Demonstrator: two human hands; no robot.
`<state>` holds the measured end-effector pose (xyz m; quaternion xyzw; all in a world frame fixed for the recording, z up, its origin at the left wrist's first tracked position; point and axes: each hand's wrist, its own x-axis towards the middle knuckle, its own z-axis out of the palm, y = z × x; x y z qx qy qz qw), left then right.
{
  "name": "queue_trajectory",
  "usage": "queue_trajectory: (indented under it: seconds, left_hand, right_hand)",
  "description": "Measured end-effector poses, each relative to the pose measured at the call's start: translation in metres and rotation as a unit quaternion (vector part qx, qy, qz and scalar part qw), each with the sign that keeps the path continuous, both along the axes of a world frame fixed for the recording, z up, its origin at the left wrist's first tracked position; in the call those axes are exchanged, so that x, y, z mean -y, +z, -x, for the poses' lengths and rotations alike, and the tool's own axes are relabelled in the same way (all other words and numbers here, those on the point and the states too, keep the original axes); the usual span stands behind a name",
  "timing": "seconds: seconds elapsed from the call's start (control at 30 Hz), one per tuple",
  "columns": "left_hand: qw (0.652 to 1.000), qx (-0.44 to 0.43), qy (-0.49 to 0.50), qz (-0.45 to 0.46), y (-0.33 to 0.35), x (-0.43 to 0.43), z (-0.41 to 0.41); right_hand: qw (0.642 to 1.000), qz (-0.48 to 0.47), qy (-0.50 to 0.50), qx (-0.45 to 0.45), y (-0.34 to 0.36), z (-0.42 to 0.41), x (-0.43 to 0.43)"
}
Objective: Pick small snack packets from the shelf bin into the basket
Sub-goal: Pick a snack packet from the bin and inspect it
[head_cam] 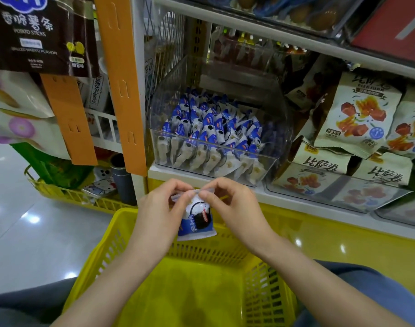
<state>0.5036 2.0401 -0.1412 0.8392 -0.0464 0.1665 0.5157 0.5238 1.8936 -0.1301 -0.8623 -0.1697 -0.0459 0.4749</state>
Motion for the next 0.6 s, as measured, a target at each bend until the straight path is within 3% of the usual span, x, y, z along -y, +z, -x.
queue_trajectory:
  seconds: [0.13,0.27,0.37,0.5,0.6]
  left_hand:
    - [0.998,-0.051,-0.025,0.01,-0.002,-0.0009,-0.0025]
    - [0.988,-0.105,-0.048,0.1,-0.004,-0.0017,-0.0069]
    - [0.987,-0.104,-0.02,0.125,-0.0055,0.0012,-0.0058]
    - [0.998,-0.053,0.006,0.032,-0.0073,0.0034,-0.0026]
    - [0.989,-0.114,-0.044,0.082,-0.0078,0.0068,-0.0003]
  right_hand:
    - [0.989,0.104,0.04,0.099,0.0005,0.0029,0.003]
    - [0.977,0.142,0.05,0.148,0.002,0.0027,0.0056]
    - [0.994,0.063,-0.002,0.089,0.0,0.0017,0.0031]
    - [0.992,-0.078,-0.088,-0.034,-0.0001,-0.0052,0.0015]
    - [0.979,-0.16,-0.074,-0.103,0.0019,-0.0052,-0.0006]
